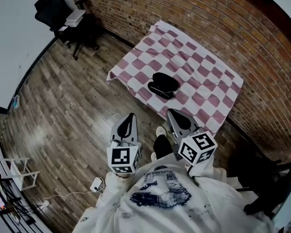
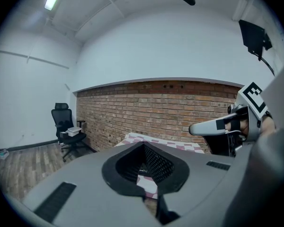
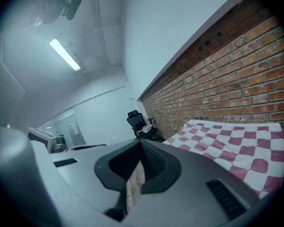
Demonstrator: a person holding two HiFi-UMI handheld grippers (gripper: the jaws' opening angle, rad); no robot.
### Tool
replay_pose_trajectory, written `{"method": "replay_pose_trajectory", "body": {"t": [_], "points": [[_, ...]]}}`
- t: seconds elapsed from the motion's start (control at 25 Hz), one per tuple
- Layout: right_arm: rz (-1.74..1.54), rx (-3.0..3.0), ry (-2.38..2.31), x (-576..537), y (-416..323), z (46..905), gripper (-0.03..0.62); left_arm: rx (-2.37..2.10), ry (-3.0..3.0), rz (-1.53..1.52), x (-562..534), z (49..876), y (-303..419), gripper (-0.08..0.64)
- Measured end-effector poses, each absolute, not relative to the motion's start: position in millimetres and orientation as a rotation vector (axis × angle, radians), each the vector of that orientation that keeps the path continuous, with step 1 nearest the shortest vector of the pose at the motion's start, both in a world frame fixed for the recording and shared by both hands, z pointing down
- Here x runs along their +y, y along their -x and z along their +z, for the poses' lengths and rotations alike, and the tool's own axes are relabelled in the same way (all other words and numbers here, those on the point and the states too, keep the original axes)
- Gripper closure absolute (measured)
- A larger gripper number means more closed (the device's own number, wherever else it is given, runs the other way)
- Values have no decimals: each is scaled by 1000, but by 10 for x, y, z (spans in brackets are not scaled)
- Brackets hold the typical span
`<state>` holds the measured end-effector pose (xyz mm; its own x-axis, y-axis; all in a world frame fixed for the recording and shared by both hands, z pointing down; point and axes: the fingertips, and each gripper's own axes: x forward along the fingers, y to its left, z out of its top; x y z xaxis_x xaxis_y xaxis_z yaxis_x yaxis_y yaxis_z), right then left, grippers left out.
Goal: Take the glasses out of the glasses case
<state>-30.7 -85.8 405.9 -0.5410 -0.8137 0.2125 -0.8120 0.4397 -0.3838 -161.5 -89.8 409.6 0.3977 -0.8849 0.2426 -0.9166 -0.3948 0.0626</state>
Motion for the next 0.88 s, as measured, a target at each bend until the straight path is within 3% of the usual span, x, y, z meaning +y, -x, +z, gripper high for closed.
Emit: {"method": "replay_pose_trajectory", "body": {"t": [0.88], "points": [[-753,2602,1555,-2028,-93,4122,578,-1556,-2486,334,-2085,4113,1291,551]]}}
